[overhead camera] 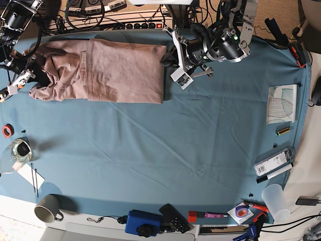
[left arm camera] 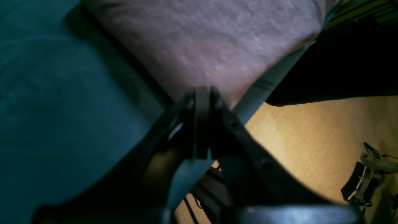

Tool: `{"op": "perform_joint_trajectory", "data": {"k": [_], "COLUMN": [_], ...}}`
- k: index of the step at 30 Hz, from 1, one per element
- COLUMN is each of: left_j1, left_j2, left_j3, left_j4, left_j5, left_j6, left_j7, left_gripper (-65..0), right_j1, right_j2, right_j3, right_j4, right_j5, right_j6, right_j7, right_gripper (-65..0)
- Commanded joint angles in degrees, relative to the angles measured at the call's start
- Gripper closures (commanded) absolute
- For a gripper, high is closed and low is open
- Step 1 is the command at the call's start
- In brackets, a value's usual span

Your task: Fold the T-shirt properly

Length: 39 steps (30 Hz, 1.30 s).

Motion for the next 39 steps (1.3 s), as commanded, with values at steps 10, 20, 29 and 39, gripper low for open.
{"op": "perform_joint_trajectory", "data": {"k": [10, 20, 29, 39], "left_j1": [0.7, 7.5, 11.6, 11.6], "left_j2": [0.2, 0.1, 0.0, 0.0], "left_j3": [0.0, 0.0, 0.0, 0.0], "left_j4": [2.6, 14.8, 16.8, 16.8], "left_j5": [-1.0, 6.2, 8.6, 8.6], "left_j6": [3.3, 3.3, 3.3, 3.3], "left_j7": [0.7, 0.4, -0.8, -0.8], "left_gripper": [0.0, 0.0, 0.0, 0.0], "right_j1": [1.7, 1.4, 1.1, 1.1], "right_j2": [2.1, 2.1, 1.8, 2.2], "right_j3": [5.7, 12.9, 12.9, 12.9], "right_j4": [11.5, 15.9, 16.1, 16.1], "right_j5": [-15.9, -16.4, -12.9, -10.7], "right_j6": [-0.4, -0.4, -0.4, -0.4], "right_j7": [0.7, -0.3, -3.2, -3.3], "right_gripper": [0.0, 0.0, 0.0, -25.5]}}
